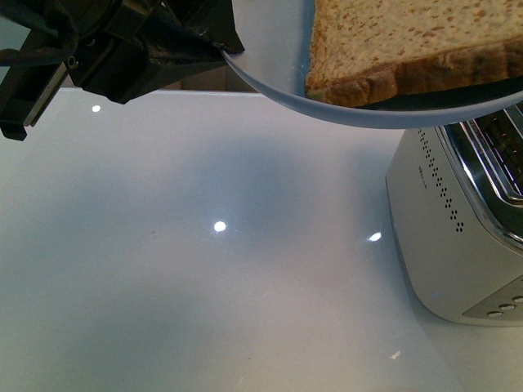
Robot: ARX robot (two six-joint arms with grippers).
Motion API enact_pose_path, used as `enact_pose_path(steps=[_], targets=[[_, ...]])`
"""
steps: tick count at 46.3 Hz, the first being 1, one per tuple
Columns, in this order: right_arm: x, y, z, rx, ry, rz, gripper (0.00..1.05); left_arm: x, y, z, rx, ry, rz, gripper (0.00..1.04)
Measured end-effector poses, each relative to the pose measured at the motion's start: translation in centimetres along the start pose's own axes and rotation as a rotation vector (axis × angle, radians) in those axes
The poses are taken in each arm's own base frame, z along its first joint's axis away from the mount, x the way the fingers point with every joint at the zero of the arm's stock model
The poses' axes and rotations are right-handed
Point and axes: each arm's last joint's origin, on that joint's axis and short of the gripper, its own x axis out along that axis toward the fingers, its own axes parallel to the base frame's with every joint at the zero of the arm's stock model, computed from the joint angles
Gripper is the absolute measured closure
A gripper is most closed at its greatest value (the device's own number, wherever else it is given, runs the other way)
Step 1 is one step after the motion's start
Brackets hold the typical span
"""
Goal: Left arm holds plate, right arm toasts bread
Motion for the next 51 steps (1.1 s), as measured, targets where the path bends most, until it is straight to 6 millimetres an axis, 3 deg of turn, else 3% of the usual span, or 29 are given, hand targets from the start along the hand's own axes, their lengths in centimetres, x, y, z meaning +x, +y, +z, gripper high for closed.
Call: enact_pose_path(steps=[4,19,26,33,51], targets=[[0.2,-0.3,0.5,0.036,0.008,-0.007,0.09,0.0,0.0,0.0,0.000,-0.002,0.002,1.02],[1.1,-0.3,5.9,0.171,-0.079,0.021,0.09,0.0,0.0,0.0,0.000,-0.003,0.002,1.02],[1.5,0.5,8.4,0.231,-0.098,0.083,0.09,0.0,0.0,0.0,0.000,-0.002,0.002,1.02],[1.9,2.5,11.1,0.326,-0.105,0.213,0.09,0.0,0.0,0.0,0.000,-0.003,0.002,1.02],[2.2,7.2,11.4,0.453,0.005,0.422,0.09,0.0,0.0,0.0,-0.001,-0.003,0.002,1.02]])
